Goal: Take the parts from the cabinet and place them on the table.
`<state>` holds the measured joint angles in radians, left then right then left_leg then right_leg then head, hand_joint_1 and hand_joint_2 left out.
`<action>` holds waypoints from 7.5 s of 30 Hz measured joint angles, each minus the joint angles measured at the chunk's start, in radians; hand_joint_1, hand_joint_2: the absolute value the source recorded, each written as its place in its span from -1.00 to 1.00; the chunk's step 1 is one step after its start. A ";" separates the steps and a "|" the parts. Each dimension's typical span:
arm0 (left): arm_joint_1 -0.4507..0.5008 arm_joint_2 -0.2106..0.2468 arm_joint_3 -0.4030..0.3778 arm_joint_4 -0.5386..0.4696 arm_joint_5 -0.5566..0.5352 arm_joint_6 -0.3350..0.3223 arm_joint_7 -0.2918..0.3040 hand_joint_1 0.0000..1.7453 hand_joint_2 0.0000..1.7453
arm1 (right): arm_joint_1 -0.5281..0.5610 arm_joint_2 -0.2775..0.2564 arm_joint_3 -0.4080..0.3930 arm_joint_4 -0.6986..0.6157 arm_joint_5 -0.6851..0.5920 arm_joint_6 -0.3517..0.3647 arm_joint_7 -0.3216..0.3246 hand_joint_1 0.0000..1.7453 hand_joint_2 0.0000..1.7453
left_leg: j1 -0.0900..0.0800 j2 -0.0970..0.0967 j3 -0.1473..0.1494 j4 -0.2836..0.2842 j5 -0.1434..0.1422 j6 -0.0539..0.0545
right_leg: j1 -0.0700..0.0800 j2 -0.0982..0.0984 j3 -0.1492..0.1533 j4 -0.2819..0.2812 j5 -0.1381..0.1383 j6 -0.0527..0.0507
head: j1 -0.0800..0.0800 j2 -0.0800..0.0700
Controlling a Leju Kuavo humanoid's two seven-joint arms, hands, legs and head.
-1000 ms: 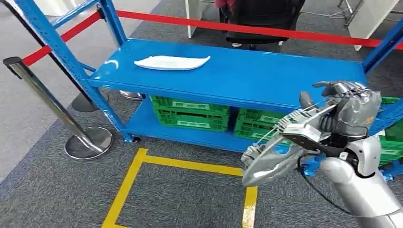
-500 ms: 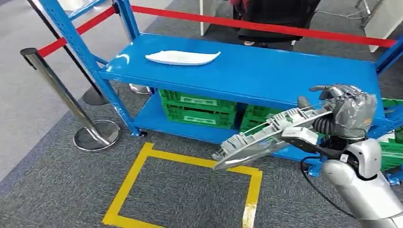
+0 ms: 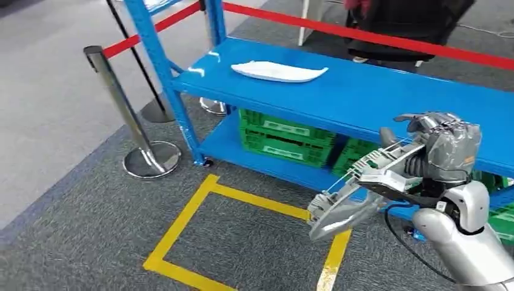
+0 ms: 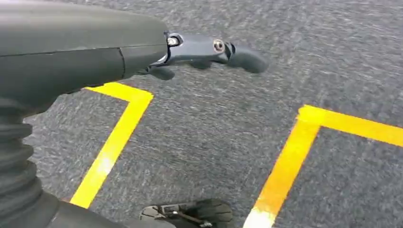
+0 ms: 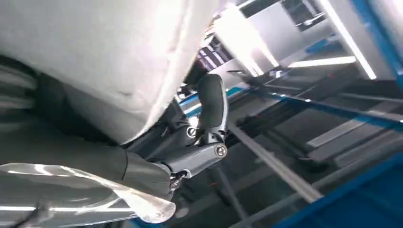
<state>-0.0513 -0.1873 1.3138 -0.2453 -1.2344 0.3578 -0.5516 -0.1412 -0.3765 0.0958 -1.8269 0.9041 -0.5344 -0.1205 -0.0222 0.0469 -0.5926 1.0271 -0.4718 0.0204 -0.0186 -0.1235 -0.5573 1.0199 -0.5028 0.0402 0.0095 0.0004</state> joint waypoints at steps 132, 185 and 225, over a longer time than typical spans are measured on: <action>-0.010 0.002 -0.002 0.003 -0.034 0.034 0.053 -1.00 1.00 | -0.027 -0.066 0.043 0.021 0.034 0.051 0.000 1.00 1.00 | 0.005 -0.123 -0.019 0.005 0.031 0.038 | -0.007 0.128 -0.103 0.172 -0.029 0.026 | -0.004 0.000; -0.002 0.002 -0.010 0.005 -0.051 0.037 0.066 -1.00 1.00 | -0.014 -0.071 0.043 0.019 0.053 0.050 0.003 1.00 1.00 | 0.015 -0.015 -0.037 0.004 0.041 0.019 | -0.011 -0.003 0.041 -0.009 -0.050 0.032 | -0.007 -0.001; -0.006 0.001 -0.028 0.007 -0.055 0.006 0.032 -1.00 1.00 | -0.006 -0.077 0.043 0.023 0.083 0.050 0.010 1.00 1.00 | 0.011 -0.063 0.009 0.009 -0.008 0.030 | -0.010 0.120 -0.078 0.066 0.044 0.029 | 0.003 -0.001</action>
<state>-0.0577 -0.1865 1.2856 -0.2380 -1.2894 0.3643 -0.5196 -0.1473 -0.4532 0.1389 -1.8040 0.9869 -0.4849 -0.1110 -0.0113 -0.0157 -0.5834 1.0363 -0.4799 0.0508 -0.0286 -0.0032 -0.6357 1.0857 -0.4589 0.0689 0.0126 -0.0004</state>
